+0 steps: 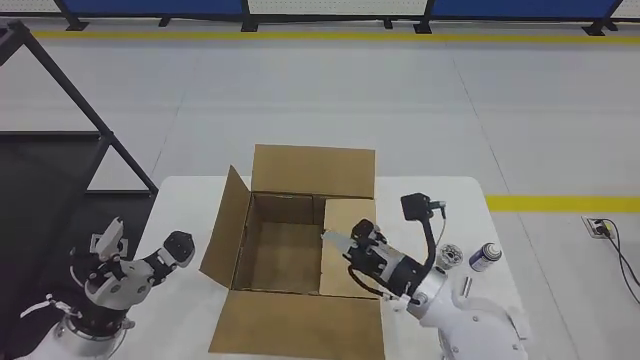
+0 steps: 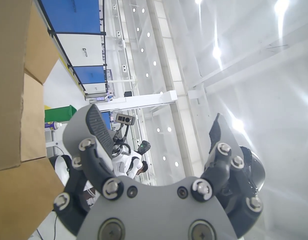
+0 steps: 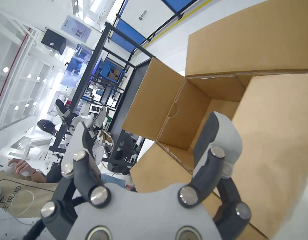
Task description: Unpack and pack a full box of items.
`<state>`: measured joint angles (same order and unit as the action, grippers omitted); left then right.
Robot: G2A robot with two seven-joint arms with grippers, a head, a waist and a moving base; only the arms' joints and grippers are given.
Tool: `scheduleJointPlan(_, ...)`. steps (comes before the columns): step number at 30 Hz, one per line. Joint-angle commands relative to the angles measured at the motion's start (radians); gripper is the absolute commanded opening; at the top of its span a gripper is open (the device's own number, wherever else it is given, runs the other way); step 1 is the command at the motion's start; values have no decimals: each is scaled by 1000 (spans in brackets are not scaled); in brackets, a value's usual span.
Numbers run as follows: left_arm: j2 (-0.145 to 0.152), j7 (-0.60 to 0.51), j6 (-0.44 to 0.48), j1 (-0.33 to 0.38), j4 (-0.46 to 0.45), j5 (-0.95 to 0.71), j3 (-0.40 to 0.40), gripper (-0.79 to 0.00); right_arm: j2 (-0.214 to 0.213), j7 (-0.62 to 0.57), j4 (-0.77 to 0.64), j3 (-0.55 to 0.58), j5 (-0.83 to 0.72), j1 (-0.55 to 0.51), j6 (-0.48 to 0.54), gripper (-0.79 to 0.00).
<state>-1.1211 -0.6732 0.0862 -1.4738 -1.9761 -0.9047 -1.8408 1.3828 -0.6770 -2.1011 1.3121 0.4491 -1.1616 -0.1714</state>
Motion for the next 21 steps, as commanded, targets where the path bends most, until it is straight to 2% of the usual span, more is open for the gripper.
scheduleJointPlan(1, 0, 3, 2, 5, 15, -21, -16, 0, -7, -5, -66, 55, 15, -58, -20, 0)
scheduleJointPlan(4, 1, 6, -6, 15, 44, -50, -45, 0, -18, -25, -153, 135, 27, -147, -69, 0)
scheduleJointPlan(6, 2, -1, -24, 22, 70, -78, -64, 0, -22, -38, -190, 173, 48, -187, -142, 0)
scheduleJointPlan(17, 5, -22, -53, 41, 99, -77, -70, 0, -23, -33, -187, 175, 62, -188, -144, 0)
scheduleJointPlan(19, 5, -22, -53, 41, 99, -77, -70, 0, -29, -34, -200, 158, 203, -206, -172, 0)
scheduleJointPlan(21, 5, -15, -55, 39, 98, -76, -69, 0, -37, -97, -233, 132, 331, -222, -210, 0)
